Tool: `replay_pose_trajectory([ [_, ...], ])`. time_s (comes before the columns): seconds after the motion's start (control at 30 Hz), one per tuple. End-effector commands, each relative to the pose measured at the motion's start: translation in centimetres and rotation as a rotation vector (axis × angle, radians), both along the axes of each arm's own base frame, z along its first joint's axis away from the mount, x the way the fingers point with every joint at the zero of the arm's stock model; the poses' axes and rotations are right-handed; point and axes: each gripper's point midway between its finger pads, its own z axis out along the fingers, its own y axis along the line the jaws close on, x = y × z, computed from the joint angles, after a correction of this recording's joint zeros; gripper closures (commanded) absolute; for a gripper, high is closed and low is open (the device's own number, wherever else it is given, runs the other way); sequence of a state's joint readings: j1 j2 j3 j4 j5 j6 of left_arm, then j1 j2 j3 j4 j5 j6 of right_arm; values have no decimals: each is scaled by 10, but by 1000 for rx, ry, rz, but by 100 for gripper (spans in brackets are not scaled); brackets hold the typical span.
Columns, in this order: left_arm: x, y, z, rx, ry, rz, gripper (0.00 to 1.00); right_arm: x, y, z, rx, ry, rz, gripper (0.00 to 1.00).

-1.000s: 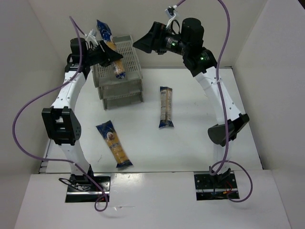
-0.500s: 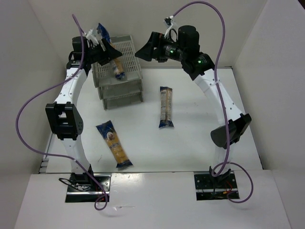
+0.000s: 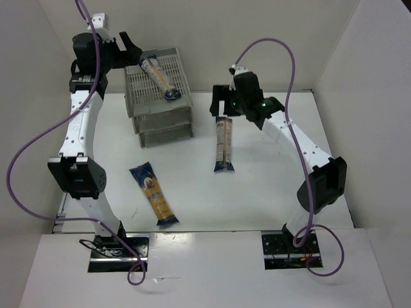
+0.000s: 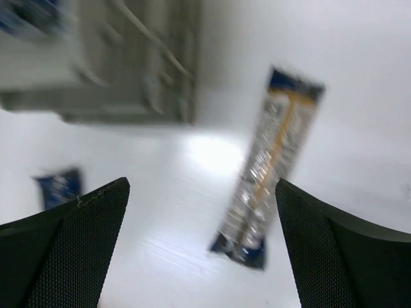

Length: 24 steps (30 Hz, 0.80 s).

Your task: Place and organize the pasta boxes and bags onto the shelf

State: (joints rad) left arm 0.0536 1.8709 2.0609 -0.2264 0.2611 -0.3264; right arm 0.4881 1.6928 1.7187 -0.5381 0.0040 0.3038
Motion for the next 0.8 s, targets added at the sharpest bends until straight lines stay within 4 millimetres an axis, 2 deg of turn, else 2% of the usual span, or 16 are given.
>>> replay_pose_trajectory([
  [0.0, -52, 20, 76, 173, -186, 93, 0, -18, -42, -58, -192, 81, -88, 0],
  [0.1, -87, 25, 64, 219, -153, 122, 0, -36, -49, -111, -275, 175, -73, 0],
  [0.13, -95, 27, 53, 220, -115, 128, 0, -37, -49, -123, -311, 176, -78, 0],
  [0.17, -114, 26, 57, 220, -118, 129, 0, -40, -46, -133, -339, 181, -66, 0],
  [0.2, -118, 26, 28, 220, -50, 121, 0, -48, -39, -145, -371, 189, -37, 0],
  [0.23, -126, 27, 14, 213, -7, 130, 0, -47, -33, -148, -371, 186, -27, 0],
  [0.27, -140, 26, 14, 200, -10, 132, 0, -48, -31, -160, -380, 212, -14, 0],
  [0.3, -146, 27, 2, 192, 13, 140, 0, -49, -24, -166, -371, 222, -14, 0],
  [0.33, -150, 28, -5, 181, 15, 151, 0, -47, -22, -171, -371, 234, -19, 0],
  [0.37, -159, 37, -30, 149, 67, 179, 0, -45, -21, -180, -378, 245, -18, 0],
  [0.43, -165, 38, -46, 104, 98, 166, 0, -36, -22, -203, -423, 271, -39, 0],
  [0.47, -171, 39, -48, 89, 100, 166, 0, -26, -21, -205, -433, 253, -61, 0],
  [0.5, -174, 41, -62, 86, 127, 165, 0, -22, -20, -220, -453, 269, -67, 0],
  [0.67, -190, 52, -79, 91, 156, 195, 0, -12, -40, -251, -555, 276, -174, 0],
  [0.73, -196, 63, -82, 91, 157, 233, 0, -12, -40, -264, -552, 301, -164, 0],
  [0.77, -197, 63, -91, 89, 177, 232, 0, -14, -39, -269, -551, 314, -153, 0],
])
